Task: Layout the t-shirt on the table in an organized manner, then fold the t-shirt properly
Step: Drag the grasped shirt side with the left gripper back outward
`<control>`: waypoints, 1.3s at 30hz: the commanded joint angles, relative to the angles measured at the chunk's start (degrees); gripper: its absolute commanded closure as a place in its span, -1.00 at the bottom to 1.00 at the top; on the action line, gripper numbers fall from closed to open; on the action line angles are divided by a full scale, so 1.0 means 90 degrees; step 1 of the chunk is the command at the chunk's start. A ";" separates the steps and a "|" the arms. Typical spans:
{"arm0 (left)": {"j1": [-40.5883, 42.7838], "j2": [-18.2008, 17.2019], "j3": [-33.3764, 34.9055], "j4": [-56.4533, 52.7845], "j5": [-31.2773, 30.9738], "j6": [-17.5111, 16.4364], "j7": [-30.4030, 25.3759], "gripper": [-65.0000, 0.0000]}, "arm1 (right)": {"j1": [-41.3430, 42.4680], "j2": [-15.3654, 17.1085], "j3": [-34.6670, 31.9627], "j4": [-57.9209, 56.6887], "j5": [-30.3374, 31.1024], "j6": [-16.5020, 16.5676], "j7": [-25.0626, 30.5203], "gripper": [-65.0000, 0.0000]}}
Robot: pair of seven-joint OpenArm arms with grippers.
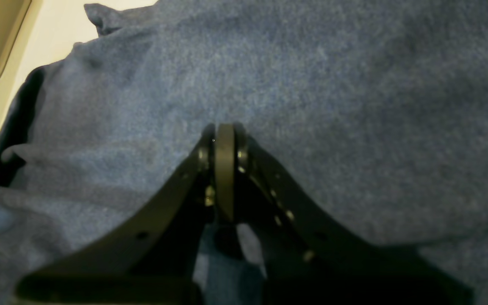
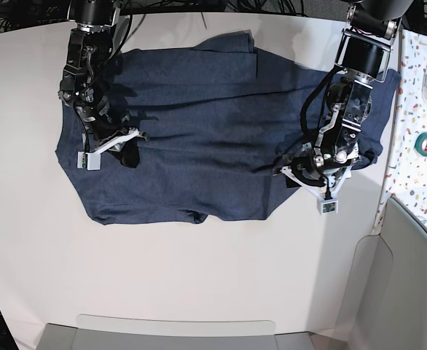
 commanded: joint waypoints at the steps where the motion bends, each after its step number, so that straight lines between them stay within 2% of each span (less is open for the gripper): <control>1: -0.0140 0.0023 -0.0013 0.0099 0.0081 0.0012 -0.0057 -0.20 | -0.0213 -0.0050 -0.0043 -0.0257 -0.0744 -0.0410 -0.1268 1.00; 4: -0.0140 0.0111 -0.0013 0.0099 0.0081 -0.0027 -0.0018 -0.19 | -0.0213 -0.0059 -0.0043 -0.0257 -0.0744 -0.0410 -0.1268 1.00; 6: -0.0140 0.0111 -0.0013 0.0099 0.0081 -0.0037 -0.0008 -0.08 | -0.0213 -0.0059 -0.0043 -0.0257 -0.0744 -0.0410 -0.1268 1.00; 9: -0.0140 0.0111 -0.0032 0.0099 0.0071 -0.0037 -0.0028 0.32 | -0.0213 -0.0059 -0.0043 -0.0257 -0.0744 -0.0410 -0.1268 1.00; 11: -0.0149 0.0092 -0.0062 0.0099 0.0071 0.0002 -0.0057 0.73 | -0.0213 -0.0059 -0.0043 -0.0257 -0.0744 -0.0410 -0.1268 1.00; 13: -0.0169 0.0082 -0.0071 0.0099 0.0071 -0.0027 -0.0057 1.00 | -0.0222 -0.0050 -0.0043 -0.0257 -0.0744 -0.0410 -0.1268 1.00; 17: -0.0179 0.0072 -0.0081 0.0207 0.0071 0.0002 -0.0067 1.00 | -0.0222 -0.0040 -0.0043 -0.0257 -0.0744 -0.0410 -0.1268 1.00; 21: -0.0188 0.0111 -0.0628 0.0373 0.0071 -0.0046 -0.0086 1.00 | -0.0222 -0.0050 -0.0043 -0.0257 -0.0744 -0.0410 -0.1268 1.00; 29: -0.0696 0.0072 -0.0775 -0.0106 0.0071 -0.0046 -0.0633 1.00 | -0.0261 -0.0011 -0.0033 -0.0257 -0.0744 -0.0410 -0.1268 1.00; 33: -0.1038 0.0072 -0.0775 -0.0750 0.0071 -0.0046 -0.1180 1.00 | -0.0261 -0.0011 -0.0033 -0.0257 -0.0744 -0.0410 -0.1268 1.00; 39: -0.1722 0.0072 -0.0775 -0.2235 0.0071 -0.0046 -0.2392 1.00 | -0.0349 -0.0011 -0.0023 -0.0237 -0.0744 -0.0410 -0.1268 1.00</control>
